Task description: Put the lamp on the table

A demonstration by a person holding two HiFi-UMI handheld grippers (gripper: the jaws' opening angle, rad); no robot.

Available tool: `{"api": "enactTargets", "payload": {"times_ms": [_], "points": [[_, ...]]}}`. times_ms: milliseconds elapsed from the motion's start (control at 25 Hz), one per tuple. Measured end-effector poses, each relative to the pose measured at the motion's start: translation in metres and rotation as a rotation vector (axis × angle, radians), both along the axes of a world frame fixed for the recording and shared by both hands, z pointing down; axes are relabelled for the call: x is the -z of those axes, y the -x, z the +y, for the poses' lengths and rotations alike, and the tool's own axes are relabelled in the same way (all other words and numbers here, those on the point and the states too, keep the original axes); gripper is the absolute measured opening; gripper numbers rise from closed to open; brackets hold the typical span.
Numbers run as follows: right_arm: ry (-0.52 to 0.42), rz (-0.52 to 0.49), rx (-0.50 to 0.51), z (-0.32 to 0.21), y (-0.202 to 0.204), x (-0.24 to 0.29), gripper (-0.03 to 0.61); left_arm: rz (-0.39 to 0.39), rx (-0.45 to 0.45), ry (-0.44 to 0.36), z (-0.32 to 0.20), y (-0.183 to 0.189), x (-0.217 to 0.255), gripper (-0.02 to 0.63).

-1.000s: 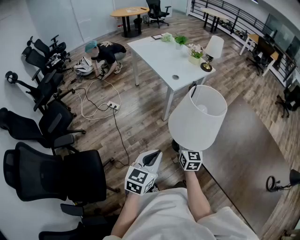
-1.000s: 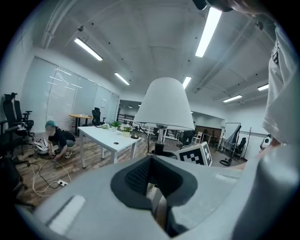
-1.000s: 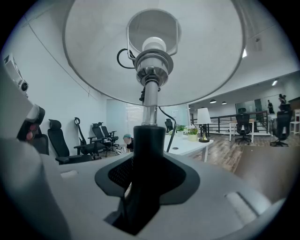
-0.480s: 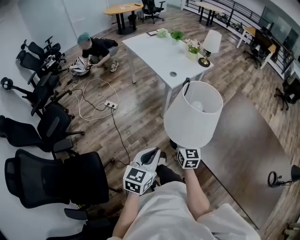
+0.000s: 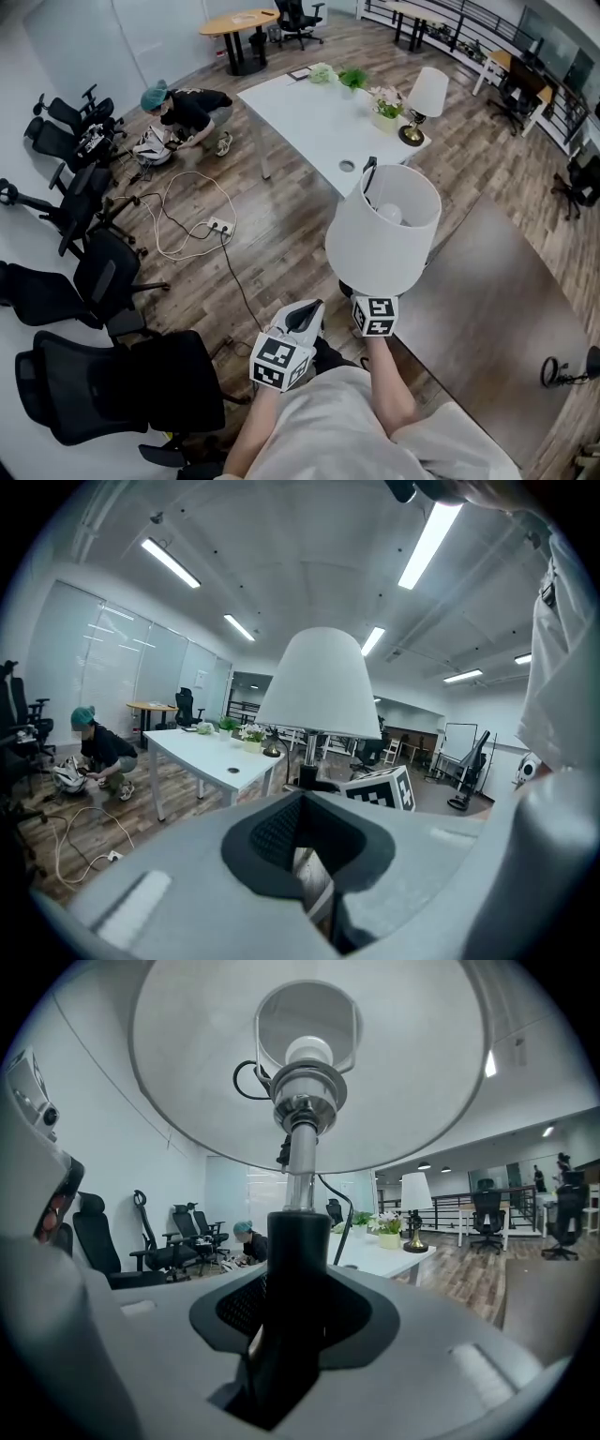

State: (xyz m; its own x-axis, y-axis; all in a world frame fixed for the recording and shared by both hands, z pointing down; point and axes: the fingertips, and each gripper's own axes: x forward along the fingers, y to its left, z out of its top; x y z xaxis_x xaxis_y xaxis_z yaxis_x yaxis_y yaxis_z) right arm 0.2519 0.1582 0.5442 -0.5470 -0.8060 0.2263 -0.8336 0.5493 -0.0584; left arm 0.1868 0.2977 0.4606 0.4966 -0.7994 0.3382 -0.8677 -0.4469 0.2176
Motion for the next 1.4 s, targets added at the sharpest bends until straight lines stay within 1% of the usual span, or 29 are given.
{"api": "enactTargets", "payload": {"times_ms": [240, 480, 640, 920, 1120, 1400], "points": [[0.007, 0.01, -0.002, -0.066, 0.027, -0.002, 0.166, -0.026, -0.039, 0.006, -0.066, 0.014, 0.01, 0.0], [0.011, 0.006, 0.006, -0.129, 0.053, -0.009, 0.167, -0.056, -0.092, 0.021, -0.128, 0.023, 0.009, 0.0], [0.003, -0.002, 0.016, -0.161, 0.063, -0.01, 0.166, -0.06, -0.101, 0.03, -0.161, 0.027, 0.005, 0.0], [0.008, -0.014, 0.006, -0.196, 0.069, -0.013, 0.166, -0.067, -0.113, 0.046, -0.194, 0.031, -0.003, 0.0], [0.023, -0.006, -0.008, -0.207, 0.068, -0.024, 0.166, -0.059, -0.148, 0.05, -0.208, 0.025, -0.007, 0.0], [0.03, 0.014, -0.054, -0.228, 0.059, -0.028, 0.167, -0.036, -0.191, 0.046, -0.232, 0.021, -0.01, 0.0]]}}
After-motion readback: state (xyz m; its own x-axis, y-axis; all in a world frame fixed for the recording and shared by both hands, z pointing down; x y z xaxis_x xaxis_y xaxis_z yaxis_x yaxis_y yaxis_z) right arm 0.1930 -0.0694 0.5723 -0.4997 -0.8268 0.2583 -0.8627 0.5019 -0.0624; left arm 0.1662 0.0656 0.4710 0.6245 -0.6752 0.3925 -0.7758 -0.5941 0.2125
